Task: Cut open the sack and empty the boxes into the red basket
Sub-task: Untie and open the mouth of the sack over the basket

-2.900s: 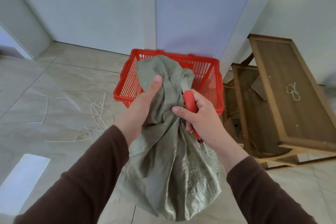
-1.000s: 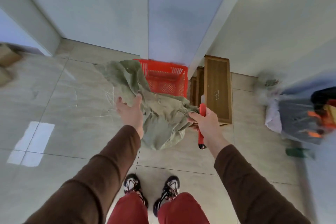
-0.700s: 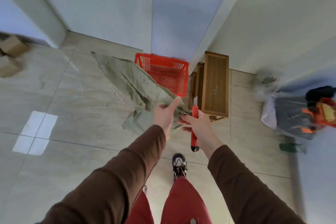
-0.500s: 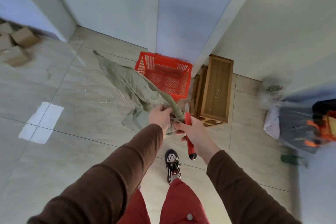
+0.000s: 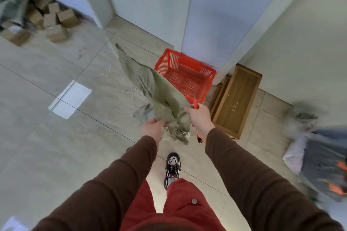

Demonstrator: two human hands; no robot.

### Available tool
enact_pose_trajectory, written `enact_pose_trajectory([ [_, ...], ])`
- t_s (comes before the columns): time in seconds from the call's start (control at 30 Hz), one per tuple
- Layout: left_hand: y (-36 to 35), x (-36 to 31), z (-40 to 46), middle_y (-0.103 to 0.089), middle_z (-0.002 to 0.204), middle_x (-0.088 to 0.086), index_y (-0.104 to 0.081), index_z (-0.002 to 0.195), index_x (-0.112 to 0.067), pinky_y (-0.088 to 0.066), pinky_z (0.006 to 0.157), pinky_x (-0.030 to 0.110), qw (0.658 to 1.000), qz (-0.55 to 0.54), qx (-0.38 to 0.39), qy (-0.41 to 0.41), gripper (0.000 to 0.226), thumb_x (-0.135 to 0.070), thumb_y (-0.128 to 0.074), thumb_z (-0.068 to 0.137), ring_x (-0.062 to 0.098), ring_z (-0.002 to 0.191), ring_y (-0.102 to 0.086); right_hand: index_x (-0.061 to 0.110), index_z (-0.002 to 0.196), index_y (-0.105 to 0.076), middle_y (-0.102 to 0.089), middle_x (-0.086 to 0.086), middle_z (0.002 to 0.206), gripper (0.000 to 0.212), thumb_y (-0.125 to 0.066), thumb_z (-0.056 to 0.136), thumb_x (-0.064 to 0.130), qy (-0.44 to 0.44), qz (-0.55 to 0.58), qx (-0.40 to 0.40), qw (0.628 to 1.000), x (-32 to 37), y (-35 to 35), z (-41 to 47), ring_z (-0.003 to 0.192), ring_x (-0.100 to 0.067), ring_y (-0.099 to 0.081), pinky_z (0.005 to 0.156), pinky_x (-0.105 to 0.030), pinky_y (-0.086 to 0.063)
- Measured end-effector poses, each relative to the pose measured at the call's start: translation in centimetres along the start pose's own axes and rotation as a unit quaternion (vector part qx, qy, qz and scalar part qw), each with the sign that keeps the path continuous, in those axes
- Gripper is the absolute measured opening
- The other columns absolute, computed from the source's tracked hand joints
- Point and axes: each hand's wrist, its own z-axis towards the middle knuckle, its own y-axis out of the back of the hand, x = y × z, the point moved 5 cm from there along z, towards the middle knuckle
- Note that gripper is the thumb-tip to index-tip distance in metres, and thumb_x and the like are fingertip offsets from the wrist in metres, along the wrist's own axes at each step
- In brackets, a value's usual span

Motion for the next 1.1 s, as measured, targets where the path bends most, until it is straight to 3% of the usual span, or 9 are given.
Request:
enact_pose_trajectory([
  [0.1,1.3,0.4,0.2,-0.056,0.069,0.008,-0.060,0.092,-0.007,-0.033,0.031,0.013,0.998,-0.049,0.013,0.047,0.014,0.005,-0.052,0.095,0.004,0.030,-0.044,0.021,0.098,-0.063,-0.055,0.002,0.070,0.007,-0.069,0.097,0.020,-0.010,0.004,0.014,1.000,-0.2,-0.2,0.3,0.044,-0.007,-0.048,0.039,-0.020,-0.038],
  [0.3,0.1,0.1,-0.3,-0.061,0.074,0.013,-0.054,0.110,-0.003,-0.052,0.041,0.020,0.990,-0.079,0.070,0.096,0.012,0.000,-0.050,0.098,0.013,0.040,-0.061,0.018,0.112,-0.066,-0.072,-0.003,0.096,0.013,-0.068,0.099,0.022,0.042,-0.051,0.024,0.998,0.4,-1.1,-0.2,0.059,-0.013,-0.063,0.055,-0.027,-0.053],
  [0.47,0.2,-0.6,0.7,-0.056,0.139,0.018,-0.018,0.151,-0.010,-0.051,0.103,0.041,0.986,0.145,-0.012,-0.078,0.102,-0.020,-0.086,0.076,0.032,0.115,-0.063,0.026,0.086,-0.060,-0.065,0.000,0.086,0.016,-0.065,0.100,0.021,0.087,-0.089,0.017,0.992,1.3,-1.8,-0.3,0.067,-0.015,-0.061,0.061,-0.031,-0.053],
  [0.53,0.3,-2.0,0.5,-0.052,0.147,0.016,0.000,0.158,-0.029,-0.050,0.101,0.041,0.951,0.225,-0.043,-0.207,0.120,-0.032,-0.086,0.075,0.033,0.120,-0.062,0.024,0.088,-0.062,-0.065,0.001,0.085,0.013,-0.065,0.100,0.023,0.086,-0.091,0.010,0.992,1.4,-1.9,-0.2,0.070,-0.016,-0.061,0.067,-0.038,-0.056],
  [0.63,-0.4,-3.4,0.4,-0.069,0.093,0.009,0.014,0.156,-0.045,-0.056,0.068,0.034,0.843,0.384,-0.045,-0.374,0.125,-0.048,-0.081,0.076,0.024,0.072,-0.067,0.017,0.094,-0.065,-0.068,-0.004,0.087,0.009,-0.065,0.100,0.024,0.082,-0.085,0.014,0.993,1.6,-2.2,-0.2,0.069,-0.018,-0.060,0.068,-0.040,-0.056],
  [0.7,-1.1,-3.4,0.5,-0.056,0.074,-0.001,0.005,0.157,-0.047,-0.054,0.058,0.034,0.752,0.516,-0.031,-0.409,0.110,-0.047,-0.075,0.082,0.019,0.065,-0.058,0.018,0.093,-0.066,-0.071,-0.007,0.089,0.010,-0.064,0.100,0.025,0.083,-0.083,0.007,0.993,1.9,-2.0,-0.2,0.071,-0.019,-0.061,0.069,-0.041,-0.056],
  [0.77,-1.3,-3.0,1.1,-0.056,0.081,0.001,-0.023,0.151,-0.044,-0.052,0.065,0.037,0.722,0.571,-0.013,-0.390,0.080,-0.037,-0.069,0.087,0.025,0.078,-0.062,0.020,0.091,-0.064,-0.068,-0.008,0.087,0.011,-0.063,0.099,0.028,0.074,-0.077,-0.007,0.994,2.1,-1.5,0.1,0.071,-0.020,-0.060,0.070,-0.045,-0.055],
  [0.93,-1.5,-2.1,3.3,-0.073,0.116,0.006,-0.067,0.125,-0.033,-0.055,0.090,0.038,0.807,0.527,0.031,-0.264,0.037,-0.020,-0.059,0.092,0.031,0.106,-0.067,0.022,0.086,-0.060,-0.053,0.003,0.075,0.015,-0.064,0.099,0.028,0.056,-0.075,0.011,0.996,2.5,-0.4,1.2,0.063,-0.017,-0.049,0.061,-0.038,-0.044],
  [1.1,-1.7,-2.0,4.2,-0.069,0.107,0.004,-0.076,0.095,-0.032,-0.055,0.087,0.036,0.896,0.398,0.035,-0.193,0.023,-0.016,-0.061,0.087,0.029,0.095,-0.067,0.026,0.094,-0.059,-0.060,0.007,0.084,0.010,-0.066,0.098,0.032,0.061,-0.137,-0.013,0.989,2.5,1.7,1.5,0.076,-0.019,-0.059,0.068,-0.035,-0.048],
])
